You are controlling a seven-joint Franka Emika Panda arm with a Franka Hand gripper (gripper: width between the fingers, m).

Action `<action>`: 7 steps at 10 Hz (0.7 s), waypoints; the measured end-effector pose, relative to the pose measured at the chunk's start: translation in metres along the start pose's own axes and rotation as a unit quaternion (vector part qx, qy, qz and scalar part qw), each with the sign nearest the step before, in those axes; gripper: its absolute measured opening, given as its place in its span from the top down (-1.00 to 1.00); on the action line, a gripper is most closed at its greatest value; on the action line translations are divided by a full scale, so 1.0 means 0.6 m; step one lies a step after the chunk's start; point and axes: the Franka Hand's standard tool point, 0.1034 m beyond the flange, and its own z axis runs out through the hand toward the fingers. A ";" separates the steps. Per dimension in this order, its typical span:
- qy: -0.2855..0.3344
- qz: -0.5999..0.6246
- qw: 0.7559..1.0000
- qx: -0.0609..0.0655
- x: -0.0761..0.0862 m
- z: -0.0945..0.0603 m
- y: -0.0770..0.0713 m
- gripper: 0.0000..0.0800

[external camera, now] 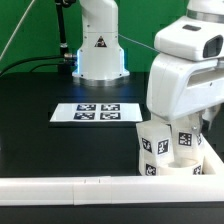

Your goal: Assemble stool

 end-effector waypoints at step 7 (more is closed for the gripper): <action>0.043 -0.210 0.976 -0.040 -0.034 -0.029 0.046 -0.53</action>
Offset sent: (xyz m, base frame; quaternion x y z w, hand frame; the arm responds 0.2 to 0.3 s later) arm 0.0000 0.0000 0.0000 0.0000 0.0000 -0.1296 0.9916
